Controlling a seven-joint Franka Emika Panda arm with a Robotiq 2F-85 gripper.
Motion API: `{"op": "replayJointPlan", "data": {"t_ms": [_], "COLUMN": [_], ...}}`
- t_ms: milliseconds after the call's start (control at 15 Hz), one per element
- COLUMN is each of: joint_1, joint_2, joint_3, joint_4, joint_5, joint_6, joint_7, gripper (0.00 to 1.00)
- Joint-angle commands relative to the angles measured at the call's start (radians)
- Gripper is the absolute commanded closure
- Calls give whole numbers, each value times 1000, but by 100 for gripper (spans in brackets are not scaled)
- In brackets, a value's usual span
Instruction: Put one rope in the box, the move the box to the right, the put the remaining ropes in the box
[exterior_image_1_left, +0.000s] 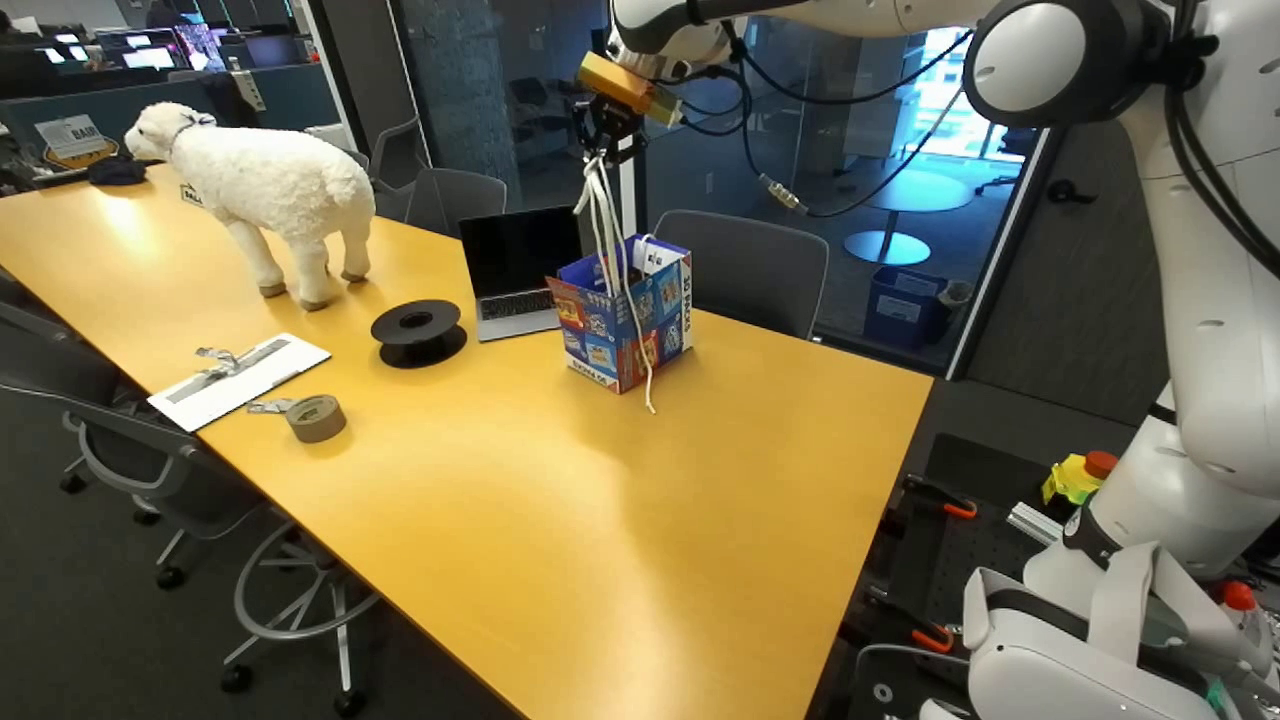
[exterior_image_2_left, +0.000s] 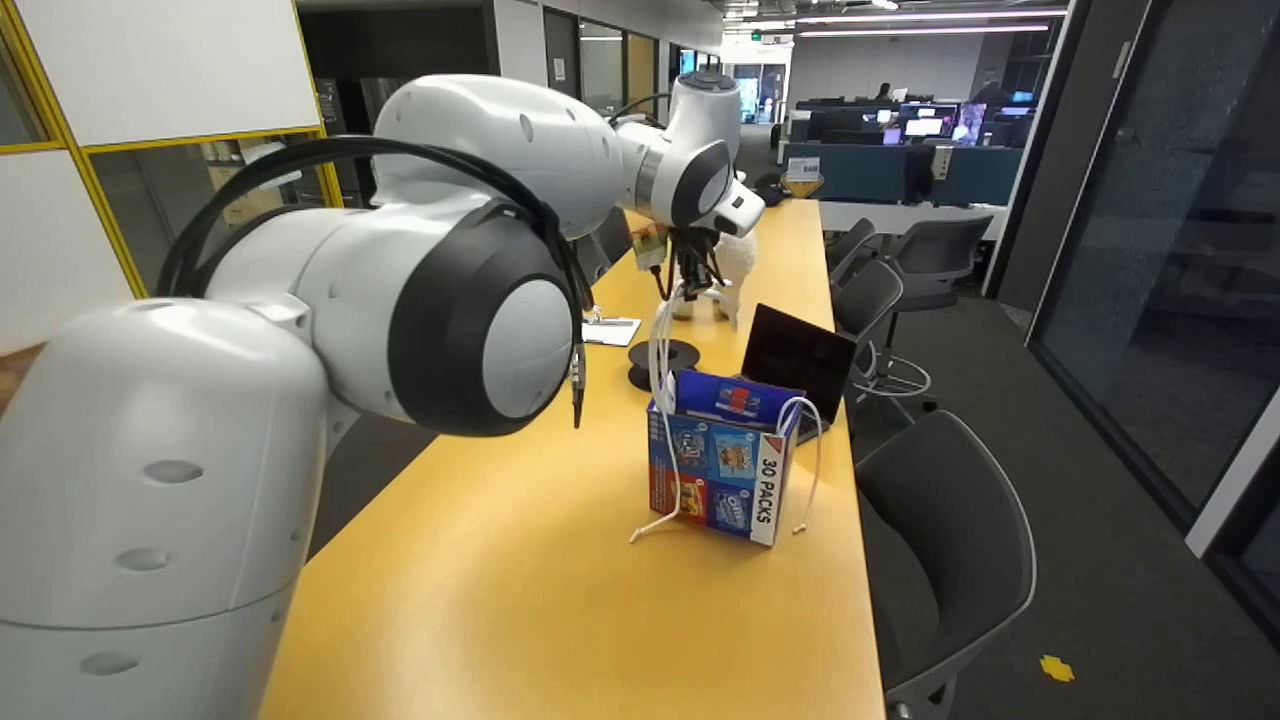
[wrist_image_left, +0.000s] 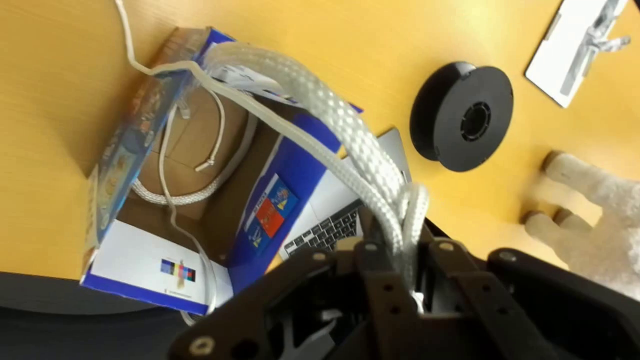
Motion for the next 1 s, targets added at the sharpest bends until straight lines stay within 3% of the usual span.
{"op": "replayJointPlan", "data": {"t_ms": [0,467,933], "joint_1": [17,25,35], "joint_2": [45,141,281], "joint_3": [-29,-59,-81], "joint_4": [88,199,327], "joint_5": [25,8,-6], "joint_6": [-142,-292,-359], "joint_7": [-61,-78,-36], "gripper": [93,93,93]}}
